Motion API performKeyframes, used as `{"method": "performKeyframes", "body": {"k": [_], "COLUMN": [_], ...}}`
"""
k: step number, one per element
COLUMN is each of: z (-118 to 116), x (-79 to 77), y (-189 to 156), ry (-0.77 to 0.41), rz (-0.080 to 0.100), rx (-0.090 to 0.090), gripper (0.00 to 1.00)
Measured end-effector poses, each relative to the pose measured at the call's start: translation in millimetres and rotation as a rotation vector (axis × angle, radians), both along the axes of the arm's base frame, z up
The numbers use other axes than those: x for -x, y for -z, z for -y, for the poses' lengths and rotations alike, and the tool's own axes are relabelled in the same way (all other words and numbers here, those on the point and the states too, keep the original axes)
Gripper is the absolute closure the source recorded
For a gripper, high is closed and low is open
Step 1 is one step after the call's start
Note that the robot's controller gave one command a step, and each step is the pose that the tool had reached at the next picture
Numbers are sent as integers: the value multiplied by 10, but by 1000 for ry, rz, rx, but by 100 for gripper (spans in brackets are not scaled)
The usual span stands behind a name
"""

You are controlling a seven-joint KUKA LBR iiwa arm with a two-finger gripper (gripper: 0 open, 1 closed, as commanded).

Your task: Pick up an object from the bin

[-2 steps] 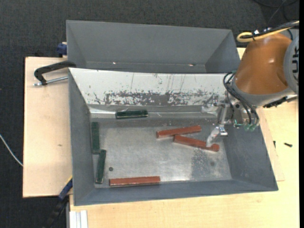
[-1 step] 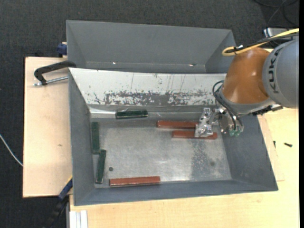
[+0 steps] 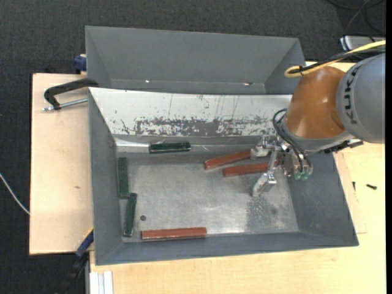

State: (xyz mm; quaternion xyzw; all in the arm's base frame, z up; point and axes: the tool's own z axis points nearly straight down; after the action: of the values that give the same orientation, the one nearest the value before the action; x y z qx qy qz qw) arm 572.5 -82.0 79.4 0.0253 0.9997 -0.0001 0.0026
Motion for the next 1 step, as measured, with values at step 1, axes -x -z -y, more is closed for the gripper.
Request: {"method": "performKeyframes", "body": {"k": [1], "z": [-1], "x": [8], "y": [25], "ry": [0], "rz": [-2], "rx": [0], "gripper": [100]}}
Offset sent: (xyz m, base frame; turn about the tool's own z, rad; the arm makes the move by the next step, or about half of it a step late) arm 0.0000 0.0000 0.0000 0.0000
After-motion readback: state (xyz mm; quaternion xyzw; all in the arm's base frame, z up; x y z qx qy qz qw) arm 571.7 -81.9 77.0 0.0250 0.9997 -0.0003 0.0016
